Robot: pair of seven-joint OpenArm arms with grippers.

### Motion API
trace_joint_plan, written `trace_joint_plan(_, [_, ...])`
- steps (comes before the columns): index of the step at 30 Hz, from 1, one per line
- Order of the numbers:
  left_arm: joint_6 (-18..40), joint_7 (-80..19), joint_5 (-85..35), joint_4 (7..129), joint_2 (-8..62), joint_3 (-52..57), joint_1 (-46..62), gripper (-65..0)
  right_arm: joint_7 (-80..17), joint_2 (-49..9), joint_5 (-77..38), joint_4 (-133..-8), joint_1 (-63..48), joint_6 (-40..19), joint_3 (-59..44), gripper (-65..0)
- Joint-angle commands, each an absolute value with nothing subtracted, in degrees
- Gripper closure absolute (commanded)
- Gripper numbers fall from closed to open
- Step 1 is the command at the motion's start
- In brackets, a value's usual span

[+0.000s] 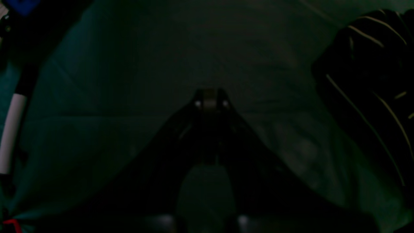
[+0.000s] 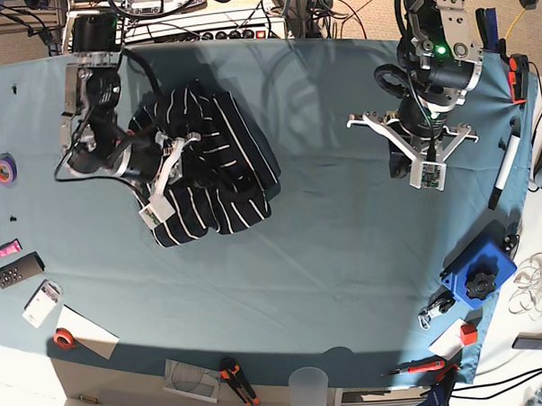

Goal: Layout the t-shirt on the table in an organized manner, then fold the t-shirt properly
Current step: 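Tuck and flatten the folded bundle with the right gripper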

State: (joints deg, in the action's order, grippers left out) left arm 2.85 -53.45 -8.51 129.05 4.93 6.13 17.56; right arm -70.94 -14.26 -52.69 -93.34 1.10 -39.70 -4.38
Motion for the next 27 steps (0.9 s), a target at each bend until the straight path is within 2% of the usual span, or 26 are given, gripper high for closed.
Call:
trace_joint_plan(1, [3.0,-52.0,-8.9,130.0,4.9,6.2,17.3,0.0,-69.9,-15.0,-55.0,-94.9,2.4,-40.0,-4.6,0.0])
trace_joint_plan(6, [3.0,-52.0,-8.8,130.0,4.9,6.2,17.3,0.0,-67.6,-15.0,-54.9,-96.6,4.6,-40.0,-7.4,0.0])
trace_joint_plan(11, [3.0,-51.9,-8.9,130.0,4.9,6.2,17.3,0.0,-59.7,-13.9,-45.2,-95.6,7.9,-40.0,-9.6,0.0])
trace_joint_plan(20, [3.0,-51.4,-9.9,130.0,4.9,6.2,17.3,0.0,-58.3,-10.1,-40.6,-75.0,13.6,-40.0,-6.6,0.0])
trace_joint_plan(23, [3.0,-51.4,-9.9,130.0,4.9,6.2,17.3,0.0,-60.0,-9.6,-42.9,-71.9,14.0,-40.0,-6.6,0.0])
trace_joint_plan(27, [3.0,-51.4,-9.9,130.0,4.9,6.2,17.3,0.0,-70.8,-10.0,-56.3,-76.1,14.1,-40.0,-7.6,0.0])
